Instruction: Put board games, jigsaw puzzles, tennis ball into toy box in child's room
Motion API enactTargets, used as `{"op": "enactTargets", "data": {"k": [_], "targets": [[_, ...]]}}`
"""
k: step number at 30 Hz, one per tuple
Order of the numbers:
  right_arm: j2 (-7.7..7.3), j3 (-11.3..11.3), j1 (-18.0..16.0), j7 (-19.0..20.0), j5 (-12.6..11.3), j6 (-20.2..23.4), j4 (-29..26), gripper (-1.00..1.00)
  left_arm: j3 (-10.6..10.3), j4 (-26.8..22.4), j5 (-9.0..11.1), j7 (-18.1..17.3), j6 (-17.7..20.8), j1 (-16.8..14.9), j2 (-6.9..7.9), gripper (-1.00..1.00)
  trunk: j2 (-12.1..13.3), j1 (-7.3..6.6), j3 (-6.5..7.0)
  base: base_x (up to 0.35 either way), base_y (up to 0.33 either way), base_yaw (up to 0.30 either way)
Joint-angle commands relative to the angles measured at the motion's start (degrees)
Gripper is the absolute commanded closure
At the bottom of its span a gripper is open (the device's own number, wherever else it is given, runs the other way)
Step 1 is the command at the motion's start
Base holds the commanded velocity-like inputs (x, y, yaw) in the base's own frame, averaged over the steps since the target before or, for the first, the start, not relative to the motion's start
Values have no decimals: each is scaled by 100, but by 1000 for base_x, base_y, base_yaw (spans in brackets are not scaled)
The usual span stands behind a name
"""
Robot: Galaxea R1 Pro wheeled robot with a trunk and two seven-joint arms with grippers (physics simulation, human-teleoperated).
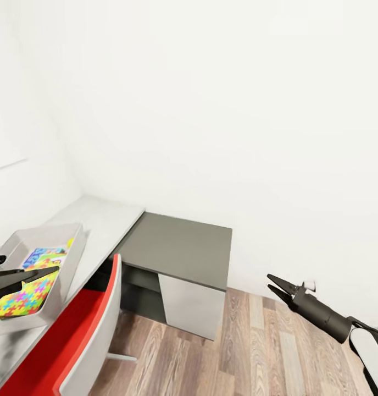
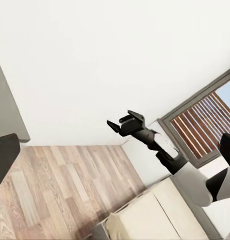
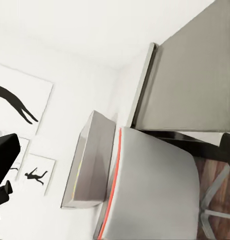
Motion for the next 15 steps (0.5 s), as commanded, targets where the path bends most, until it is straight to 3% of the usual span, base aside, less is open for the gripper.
{"op": "enactTargets", "data": {"k": [1, 5, 8, 15], "targets": [[2, 0, -7, 160, 164, -51, 139, -100, -1, -2, -3, -22, 61, -2, 1, -100, -11, 4, -4, 0, 0, -219], [14, 20, -6, 455, 663, -409, 678, -100, -8, -2, -2, -22, 61, -2, -1, -100, -11, 4, 24, 0, 0, -219], [48, 174, -9, 512, 843, -666, 1026, -100, -19, -2, -2, -22, 61, -2, -1, -100, -11, 4, 46, 0, 0, -219], [98, 986, -10, 498, 1005, -1484, 1975, -100, -50, -2, -2, -22, 61, -2, -1, -100, -11, 4, 95, 0, 0, -219]]}}
